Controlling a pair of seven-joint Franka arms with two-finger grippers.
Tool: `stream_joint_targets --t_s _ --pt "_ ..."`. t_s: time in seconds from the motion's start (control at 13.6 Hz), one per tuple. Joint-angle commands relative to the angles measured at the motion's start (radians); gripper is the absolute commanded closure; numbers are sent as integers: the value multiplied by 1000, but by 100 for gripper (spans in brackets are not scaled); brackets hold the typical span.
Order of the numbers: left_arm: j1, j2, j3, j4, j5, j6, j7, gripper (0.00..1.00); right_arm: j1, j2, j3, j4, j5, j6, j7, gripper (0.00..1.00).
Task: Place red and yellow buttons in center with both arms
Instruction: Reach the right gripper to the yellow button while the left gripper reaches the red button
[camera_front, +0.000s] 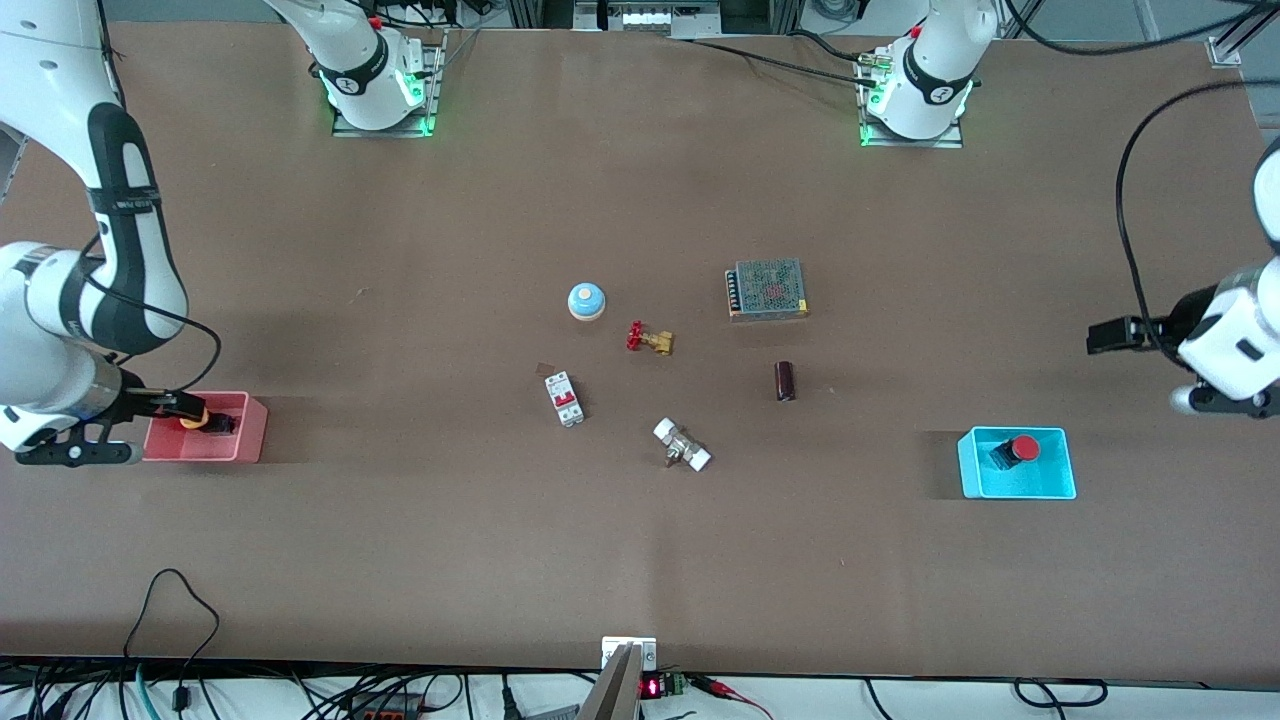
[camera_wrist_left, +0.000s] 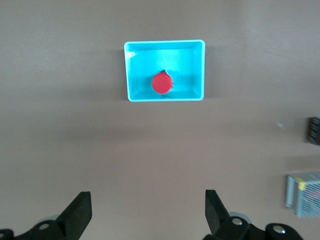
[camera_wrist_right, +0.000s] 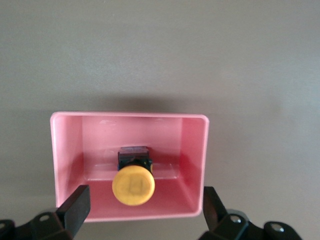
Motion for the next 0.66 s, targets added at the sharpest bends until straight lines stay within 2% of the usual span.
stream_joint_targets --t_s 0.0,0.3,0.59 --pt "5 106 -4 21 9 99 24 0 -23 17 24 7 8 30 -13 0" --pt "1 255 -4 46 -24 239 24 0 -78 60 75 7 8 49 -15 0" --pt "1 352 1 100 -55 256 26 0 -117 80 104 8 8 47 -51 0"
